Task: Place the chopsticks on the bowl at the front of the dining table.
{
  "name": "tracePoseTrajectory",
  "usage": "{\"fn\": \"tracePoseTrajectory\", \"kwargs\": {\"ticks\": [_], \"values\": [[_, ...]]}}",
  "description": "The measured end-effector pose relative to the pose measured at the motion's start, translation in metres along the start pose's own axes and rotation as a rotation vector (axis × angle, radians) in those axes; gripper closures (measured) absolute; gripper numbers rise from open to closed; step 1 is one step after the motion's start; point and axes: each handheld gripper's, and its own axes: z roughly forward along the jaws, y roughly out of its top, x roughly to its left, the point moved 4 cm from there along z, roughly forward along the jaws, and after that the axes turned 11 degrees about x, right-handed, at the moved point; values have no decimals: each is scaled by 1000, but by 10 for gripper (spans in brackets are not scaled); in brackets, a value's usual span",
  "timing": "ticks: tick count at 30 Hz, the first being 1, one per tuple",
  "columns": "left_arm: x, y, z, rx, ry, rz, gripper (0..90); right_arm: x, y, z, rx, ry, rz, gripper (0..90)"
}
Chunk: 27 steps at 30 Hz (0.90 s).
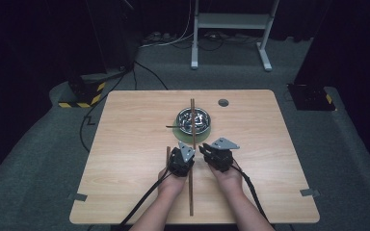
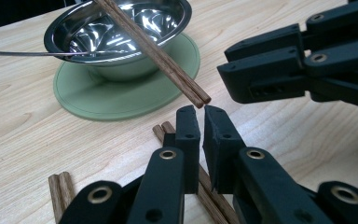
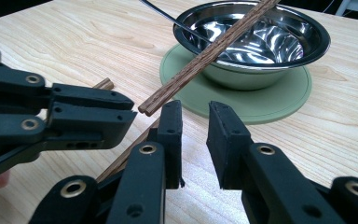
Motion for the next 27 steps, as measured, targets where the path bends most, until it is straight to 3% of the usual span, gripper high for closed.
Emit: {"fn": "tracePoseTrajectory", "kwargs": {"ticks": [6,13,16,19,27], "values": [[9,0,-4,-15,16,-20,849,1,0,0,1,4,-1,795],[33,15,8,-65,22,-92,856,-1,5,-2,5,-22,-26,846],[36,22,16,-77,8,-101,869,-13,15,1,33,-15,17,848],[36,28,26,-77,1,-101,870,-17,26,3,35,-8,40,849],[42,35,38,-77,-7,-115,871,-16,38,28,75,-56,35,848]]}}
